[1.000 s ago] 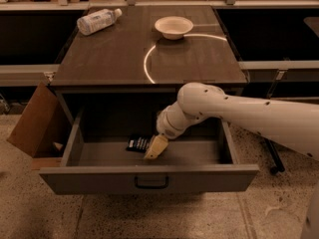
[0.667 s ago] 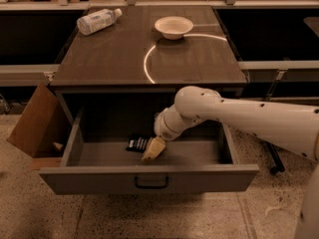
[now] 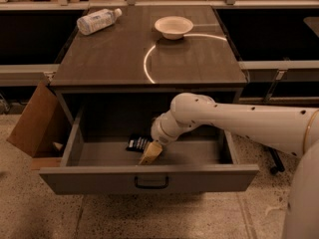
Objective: Pick rxbar blueberry from top drawer and place on counter
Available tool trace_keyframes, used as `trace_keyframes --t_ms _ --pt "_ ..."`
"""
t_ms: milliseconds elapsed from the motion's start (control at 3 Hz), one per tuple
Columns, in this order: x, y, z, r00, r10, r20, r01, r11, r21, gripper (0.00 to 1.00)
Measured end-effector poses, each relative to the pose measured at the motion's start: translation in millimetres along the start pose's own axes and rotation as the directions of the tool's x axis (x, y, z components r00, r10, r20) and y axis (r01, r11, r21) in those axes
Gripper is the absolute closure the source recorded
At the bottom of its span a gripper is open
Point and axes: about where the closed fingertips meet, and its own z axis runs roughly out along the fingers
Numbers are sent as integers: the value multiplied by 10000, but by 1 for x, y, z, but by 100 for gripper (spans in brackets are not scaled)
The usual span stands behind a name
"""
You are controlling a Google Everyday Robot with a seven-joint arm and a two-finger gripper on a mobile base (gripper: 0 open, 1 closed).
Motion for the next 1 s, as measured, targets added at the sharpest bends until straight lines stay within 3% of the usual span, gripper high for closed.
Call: trace_keyframes --t_ms 333,667,1000 --pt "4 1 7 9998 176 -18 -176 9997 -140 19" --pt "5 -1 6 9997 227 78 -226 9997 -99 50" --pt "4 0 4 9997 209 148 -209 9998 -58 73"
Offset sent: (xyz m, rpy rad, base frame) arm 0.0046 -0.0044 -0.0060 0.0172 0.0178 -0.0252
